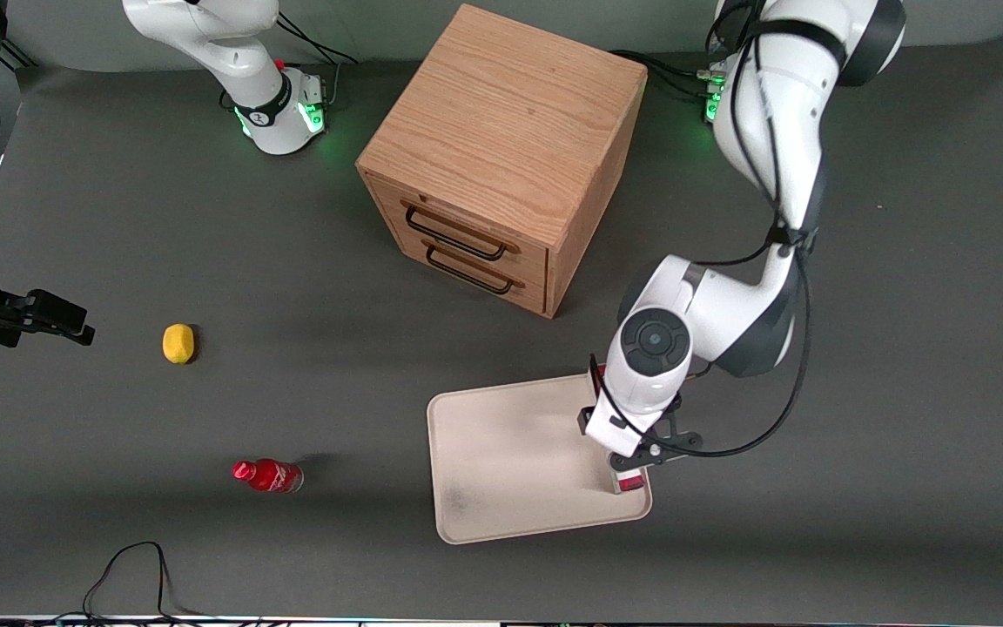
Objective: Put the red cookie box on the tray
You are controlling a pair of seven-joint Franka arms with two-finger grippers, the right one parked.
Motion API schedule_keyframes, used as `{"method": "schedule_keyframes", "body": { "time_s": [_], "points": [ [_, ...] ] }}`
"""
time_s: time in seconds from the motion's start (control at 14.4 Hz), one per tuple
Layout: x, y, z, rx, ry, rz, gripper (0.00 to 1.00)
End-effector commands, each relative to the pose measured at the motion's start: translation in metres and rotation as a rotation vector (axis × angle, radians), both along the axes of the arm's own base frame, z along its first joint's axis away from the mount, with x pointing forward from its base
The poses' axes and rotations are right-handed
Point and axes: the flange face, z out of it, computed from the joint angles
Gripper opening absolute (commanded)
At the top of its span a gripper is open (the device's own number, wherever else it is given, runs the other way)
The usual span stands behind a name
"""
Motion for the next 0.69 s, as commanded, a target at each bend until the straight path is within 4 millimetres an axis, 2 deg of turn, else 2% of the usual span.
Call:
{"method": "schedule_keyframes", "body": {
  "time_s": [0.0, 0.21, 0.35, 0.49, 0.62],
  "points": [
    [-0.029, 0.019, 0.101, 0.028, 0.019, -0.073, 1.00],
    [-0.057, 0.036, 0.174, 0.035, 0.033, -0.103, 1.00],
    [-0.073, 0.044, 0.212, 0.025, 0.014, -0.102, 1.00],
    [-0.085, 0.049, 0.237, 0.019, 0.010, -0.102, 1.00],
    [-0.090, 0.054, 0.250, 0.014, 0.000, -0.105, 1.00]
  ]
}}
